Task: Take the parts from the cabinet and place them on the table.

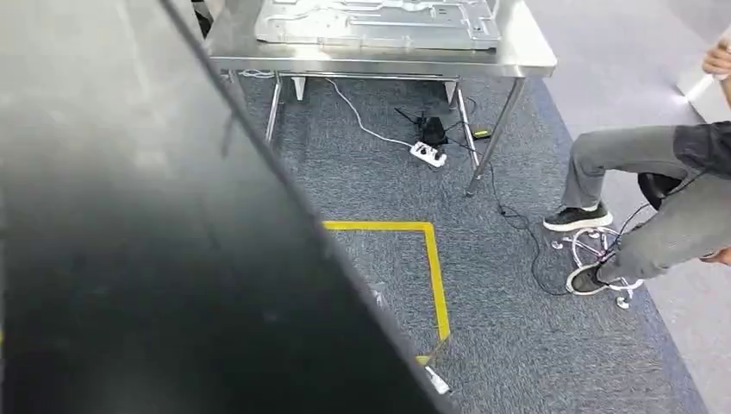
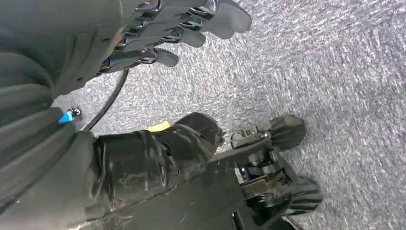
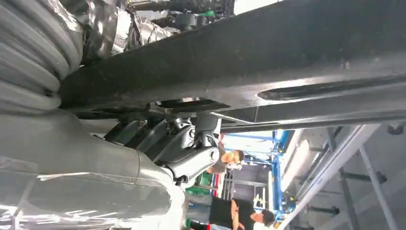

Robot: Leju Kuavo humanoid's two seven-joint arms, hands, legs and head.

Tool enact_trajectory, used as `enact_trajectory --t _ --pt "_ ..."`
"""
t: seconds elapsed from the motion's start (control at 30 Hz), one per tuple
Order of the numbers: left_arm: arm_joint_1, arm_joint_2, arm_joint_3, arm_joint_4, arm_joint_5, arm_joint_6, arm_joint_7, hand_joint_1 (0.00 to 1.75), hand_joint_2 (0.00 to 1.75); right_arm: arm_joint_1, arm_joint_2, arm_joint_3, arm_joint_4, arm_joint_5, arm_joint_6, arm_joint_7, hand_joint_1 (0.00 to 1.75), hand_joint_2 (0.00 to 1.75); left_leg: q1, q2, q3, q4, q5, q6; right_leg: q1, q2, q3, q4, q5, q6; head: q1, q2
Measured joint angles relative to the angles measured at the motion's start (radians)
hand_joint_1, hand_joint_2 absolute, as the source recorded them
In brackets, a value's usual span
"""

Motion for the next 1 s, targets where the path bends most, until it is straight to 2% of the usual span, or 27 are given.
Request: enact_trajectory --t 0.03,0.07,0.1,0.17,0.2,0.23,0.3,0.33,0.37,0.4,0.43,0.5,0.53,0.57,0.6,0.67,0.7,0.73,0.77,0.8,0.83,0.87,0.9,0.93,1.0 --pt "0.001 0.000 0.000 0.000 0.000 0.000 0.000 0.00 1.75 0.001 -0.001 0.000 0.000 0.000 0.000 0.000 1.75 1.75 -0.002 -0.001 0.000 0.001 0.000 0.001 0.000 0.000 -0.016 0.024 0.006 -0.001 0.002 0.000" --pt "0.001 0.000 0.000 0.000 0.000 0.000 0.000 0.00 1.75 0.001 -0.002 0.000 0.000 0.000 0.000 0.000 1.75 1.75 -0.003 -0.004 0.001 0.001 -0.001 0.001 0.000 0.000 -0.009 -0.001 0.033 -0.004 0.002 0.000" --pt "0.000 0.000 0.000 0.000 0.000 0.000 0.000 0.00 1.75 0.001 -0.002 0.000 0.000 0.000 0.000 0.000 1.75 1.75 -0.004 -0.007 0.002 0.002 -0.002 0.000 0.001 0.000 0.017 -0.061 0.075 -0.008 0.003 0.000" --pt "0.000 -0.001 0.000 0.000 0.000 0.000 0.000 0.00 1.75 0.001 -0.002 0.000 0.000 0.000 0.000 0.000 1.75 1.75 -0.005 -0.012 0.004 0.005 -0.005 -0.003 0.007 0.004 0.098 -0.238 0.164 -0.024 0.004 0.000" --pt "-0.001 -0.003 0.000 0.000 0.000 0.000 0.000 0.00 1.75 0.001 -0.002 0.000 -0.001 0.000 0.000 0.000 1.75 1.75 -0.012 -0.014 0.001 0.011 -0.008 -0.008 0.014 0.006 0.116 -0.278 0.153 -0.029 0.003 0.000" --pt "-0.002 -0.003 0.000 0.000 0.000 0.000 0.000 0.00 1.75 0.002 -0.002 0.000 -0.002 0.000 0.000 0.000 1.75 1.75 -0.010 -0.014 -0.001 0.010 -0.007 -0.013 0.012 0.005 0.116 -0.282 0.153 -0.028 0.002 0.000" --pt "-0.001 -0.003 0.000 0.000 0.000 0.000 0.000 0.00 1.75 0.002 -0.002 0.000 -0.002 0.000 0.000 0.000 1.75 1.75 -0.006 -0.014 0.000 0.005 -0.005 -0.021 0.017 0.006 0.115 -0.285 0.153 -0.033 0.003 0.000" --pt "-0.002 -0.003 0.000 0.000 0.000 0.000 0.000 0.00 1.75 0.002 -0.002 0.000 -0.002 0.000 0.000 0.000 1.75 1.75 -0.011 -0.014 0.002 0.005 -0.006 -0.027 0.009 0.006 0.122 -0.295 0.158 -0.041 0.003 0.000" --pt "-0.002 -0.003 0.000 0.000 0.000 0.000 0.000 0.00 1.75 0.002 -0.001 0.000 -0.003 0.000 0.000 0.000 1.75 1.75 -0.006 -0.011 -0.001 0.014 -0.015 -0.031 0.003 0.001 0.130 -0.303 0.163 -0.045 0.003 0.000" --pt "-0.002 -0.003 0.000 0.000 0.000 0.000 0.000 0.00 1.75 0.002 -0.001 0.000 -0.003 0.000 0.000 0.000 1.75 1.75 -0.007 -0.008 -0.013 0.046 -0.037 -0.037 0.002 0.001 0.133 -0.305 0.163 -0.047 -0.002 0.000" --pt "-0.003 -0.003 0.000 0.000 0.000 0.000 0.000 0.00 1.75 0.002 -0.001 0.000 -0.005 0.000 0.000 0.000 1.75 1.75 -0.004 -0.007 -0.044 0.112 -0.074 -0.042 0.002 -0.001 0.133 -0.304 0.162 -0.053 -0.009 0.000" --pt "0.000 -0.003 0.000 0.000 0.000 0.000 0.000 0.00 1.75 0.002 -0.001 0.000 -0.004 0.000 0.000 0.000 1.75 1.75 0.001 -0.005 -0.121 0.269 -0.140 -0.052 0.002 -0.003 0.132 -0.304 0.161 -0.055 -0.010 0.000" --pt "0.002 -0.002 0.000 0.000 0.000 0.000 0.000 0.00 1.75 0.003 -0.001 0.000 -0.004 0.000 0.000 0.000 1.75 1.75 0.003 -0.004 -0.142 0.307 -0.143 -0.055 0.002 -0.003 0.132 -0.303 0.161 -0.054 -0.010 0.000" --pt "0.003 -0.002 0.000 0.000 0.000 0.000 0.000 0.00 1.75 0.003 -0.001 0.000 -0.004 0.000 0.000 0.000 1.75 1.75 0.005 -0.002 -0.137 0.295 -0.123 -0.057 0.001 -0.003 0.133 -0.303 0.160 -0.054 -0.010 0.000" --pt "0.003 -0.002 -0.001 0.000 0.000 0.000 0.000 0.00 1.75 0.003 -0.001 0.000 -0.004 -0.001 0.000 0.000 1.75 1.75 0.007 -0.001 -0.113 0.242 -0.087 -0.057 0.000 -0.003 0.135 -0.303 0.158 -0.052 -0.010 0.000" --pt "0.001 -0.002 -0.001 0.000 0.000 -0.008 -0.002 0.00 1.75 0.003 0.000 0.000 -0.004 -0.035 0.007 -0.006 1.75 1.75 0.011 0.004 -0.019 0.057 0.000 -0.058 -0.003 -0.003 0.139 -0.297 0.150 -0.041 -0.010 0.000" --pt "-0.001 -0.002 0.000 0.000 0.000 -0.015 -0.006 0.00 1.75 0.003 0.000 -0.002 -0.004 -0.054 0.010 -0.010 1.75 1.75 0.008 0.008 0.001 0.015 -0.016 -0.058 0.002 -0.002 0.137 -0.292 0.145 -0.034 -0.009 0.000" --pt "-0.003 -0.001 -0.001 0.000 0.000 -0.019 -0.008 0.00 1.75 0.003 0.000 -0.006 -0.004 -0.068 0.013 -0.015 1.75 1.75 0.003 0.001 0.004 0.009 -0.016 -0.042 0.005 -0.002 0.135 -0.290 0.141 -0.025 -0.008 0.000" --pt "-0.001 -0.001 -0.001 0.000 0.000 -0.021 -0.010 0.00 1.75 0.005 0.000 -0.010 -0.002 -0.077 0.016 -0.021 1.75 1.75 0.002 0.001 0.002 0.009 -0.018 -0.036 0.005 -0.002 0.137 -0.297 0.142 -0.020 -0.001 0.000" --pt "0.001 0.002 -0.001 0.000 0.000 -0.023 -0.011 0.00 1.75 0.006 0.000 -0.011 0.000 -0.080 0.019 -0.024 1.75 1.75 0.005 -0.001 -0.001 0.004 -0.018 -0.027 0.006 -0.002 0.140 -0.286 0.152 -0.010 0.000 0.000" --pt "0.003 0.003 -0.001 0.000 0.000 -0.025 -0.012 0.00 1.75 0.006 0.000 -0.012 0.001 -0.084 0.021 -0.028 1.75 1.75 0.004 -0.003 0.008 0.004 -0.019 -0.020 0.004 -0.002 0.143 -0.287 0.150 -0.008 0.000 0.000" --pt "0.003 0.003 -0.001 0.000 0.000 -0.027 -0.012 0.00 1.75 0.007 0.000 -0.014 0.002 -0.087 0.024 -0.031 1.75 1.75 0.006 -0.004 0.015 0.000 -0.018 -0.012 0.001 -0.002 0.134 -0.278 0.141 -0.002 0.002 0.000" --pt "0.001 0.004 -0.001 0.000 0.000 -0.029 -0.013 0.00 1.75 0.006 0.000 -0.015 0.002 -0.088 0.026 -0.034 1.75 1.75 0.005 -0.003 0.021 0.000 -0.021 -0.007 -0.001 -0.001 0.124 -0.245 0.123 0.000 0.005 0.000" --pt "0.000 0.005 -0.001 0.000 0.000 -0.031 -0.013 0.00 1.75 0.006 0.000 -0.016 0.002 -0.089 0.026 -0.036 1.75 1.75 0.005 -0.003 0.023 0.000 -0.023 -0.002 0.000 0.000 0.092 -0.181 0.091 0.001 0.011 0.000" --pt "0.001 0.006 -0.001 0.000 0.000 -0.032 -0.013 0.00 1.75 0.007 0.000 -0.016 0.005 -0.091 0.026 -0.037 1.75 1.75 0.000 -0.003 0.028 0.001 -0.029 0.004 0.000 0.000 0.003 -0.026 0.030 0.000 0.018 0.000"
